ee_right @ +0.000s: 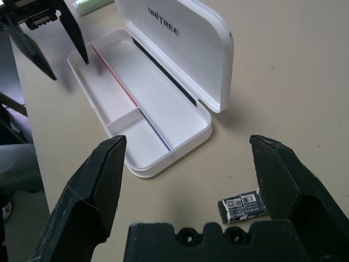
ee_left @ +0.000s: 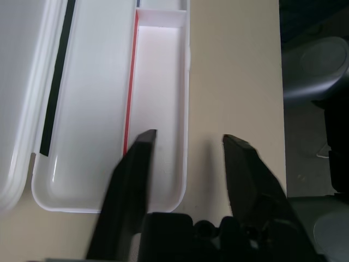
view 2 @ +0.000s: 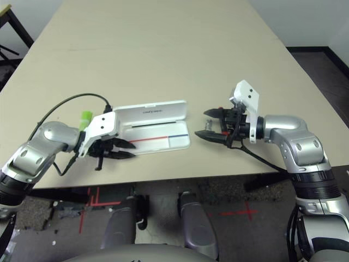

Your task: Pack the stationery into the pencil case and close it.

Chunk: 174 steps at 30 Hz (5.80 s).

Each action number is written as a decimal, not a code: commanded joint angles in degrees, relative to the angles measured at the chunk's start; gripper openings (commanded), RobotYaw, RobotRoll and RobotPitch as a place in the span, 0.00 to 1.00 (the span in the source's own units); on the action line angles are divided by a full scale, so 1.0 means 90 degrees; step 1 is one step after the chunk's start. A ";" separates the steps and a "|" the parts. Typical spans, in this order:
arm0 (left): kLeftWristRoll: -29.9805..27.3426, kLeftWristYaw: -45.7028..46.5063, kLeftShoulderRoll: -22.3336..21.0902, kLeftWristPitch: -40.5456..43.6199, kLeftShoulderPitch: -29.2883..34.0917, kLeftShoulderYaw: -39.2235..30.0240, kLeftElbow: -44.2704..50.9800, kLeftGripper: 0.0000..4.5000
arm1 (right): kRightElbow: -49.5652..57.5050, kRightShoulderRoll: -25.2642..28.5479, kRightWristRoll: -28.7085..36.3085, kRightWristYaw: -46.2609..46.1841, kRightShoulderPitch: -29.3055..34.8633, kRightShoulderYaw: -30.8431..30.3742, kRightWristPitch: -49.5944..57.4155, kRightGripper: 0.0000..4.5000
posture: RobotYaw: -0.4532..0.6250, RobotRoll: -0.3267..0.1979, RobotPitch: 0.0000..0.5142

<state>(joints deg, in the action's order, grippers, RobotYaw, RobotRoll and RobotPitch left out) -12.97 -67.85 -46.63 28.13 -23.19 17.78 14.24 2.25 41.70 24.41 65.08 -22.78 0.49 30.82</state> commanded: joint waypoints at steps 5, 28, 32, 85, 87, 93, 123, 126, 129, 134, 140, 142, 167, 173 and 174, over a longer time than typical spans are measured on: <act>-0.0758 -0.0113 -0.0376 0.0371 0.0252 -0.0898 0.0794 0.99 | -0.0080 0.0045 0.0126 0.0111 -0.0072 0.0055 -0.0014 1.00 | 0.29 0.62 0.31; -0.1024 -0.0220 -0.0539 -0.0410 0.0195 -0.1654 0.0165 0.99 | 0.0769 -0.1045 0.0538 -0.5352 -0.1243 0.1557 0.4428 1.00 | 0.26 0.62 0.31; -0.0983 -0.0218 -0.0519 -0.0453 0.0167 -0.1569 0.0120 0.99 | 0.1047 -0.1350 0.0350 -0.5888 -0.1109 0.1591 0.4902 1.00 | 0.26 0.62 0.31; -0.1017 -0.0178 -0.0848 -0.0301 0.0222 -0.1561 0.0313 1.00 | 0.1013 0.1968 -0.0681 -0.1030 -0.0852 -0.0863 0.1354 0.12 | 0.27 0.62 0.32; -0.0984 -0.0124 -0.0889 -0.0267 0.0265 -0.1594 0.0332 1.00 | 0.1288 0.2159 -0.0832 -0.0609 -0.0930 -0.1033 0.1030 0.12 | 0.27 0.62 0.32; -0.1009 -0.0018 -0.0998 -0.0225 0.0502 -0.1765 0.0448 1.00 | 0.2063 0.2095 -0.0845 -0.0238 -0.1374 -0.1361 0.1243 0.12 | 0.31 0.62 0.33; -0.0974 0.0338 -0.0979 -0.0031 0.0820 -0.1826 0.0778 1.00 | 0.2381 -0.0679 -0.2718 -0.1090 -0.2924 -0.3827 0.1862 0.12 | 0.34 0.62 0.36; -0.0973 0.0357 -0.0980 -0.0025 0.0817 -0.1816 0.0781 1.00 | 0.2182 -0.0820 -0.2836 -0.1110 -0.2919 -0.3968 0.1784 0.12 | 0.35 0.62 0.37; -0.0981 0.0371 -0.0981 -0.0009 0.0831 -0.1821 0.0797 1.00 | 0.1980 -0.0929 -0.2957 -0.1111 -0.2885 -0.4071 0.1671 0.12 | 0.35 0.62 0.37; -0.0984 0.0395 -0.0981 0.0019 0.0873 -0.1831 0.0824 1.00 | 0.1698 -0.1022 -0.3079 -0.1086 -0.2737 -0.4207 0.1519 0.12 | 0.35 0.62 0.37; -0.0992 0.0411 -0.0990 0.0033 0.0904 -0.1848 0.0842 1.00 | 0.1281 -0.1229 -0.3149 -0.1085 -0.2564 -0.4271 0.1243 0.12 | 0.36 0.62 0.37; -0.0991 0.0419 -0.0989 0.0042 0.0911 -0.1850 0.0851 1.00 | 0.1170 -0.1301 -0.3153 -0.1072 -0.2524 -0.4258 0.1167 0.12 | 0.36 0.62 0.37; -0.1234 0.1238 -0.1113 0.1509 0.1111 -0.2371 0.1095 1.00 | 0.1760 0.0380 -0.0988 0.1052 -0.2209 -0.2312 0.1566 0.99 | 0.37 0.62 0.38; -0.1115 0.2320 -0.0899 0.2585 0.1001 -0.2586 0.1170 1.00 | 0.1985 0.1046 -0.0066 0.1613 -0.1959 -0.1549 0.1694 0.99 | 0.37 0.62 0.38; -0.1075 0.2482 -0.0876 0.2730 0.0977 -0.2577 0.1178 1.00 | 0.2010 0.1076 0.0040 0.1619 -0.1949 -0.1487 0.1736 0.99 | 0.37 0.62 0.38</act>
<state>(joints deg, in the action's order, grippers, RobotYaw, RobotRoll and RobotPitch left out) -23.31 -47.87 -54.78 49.99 -14.41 -4.68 24.03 18.52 51.04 22.32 78.75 -40.90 -14.16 45.57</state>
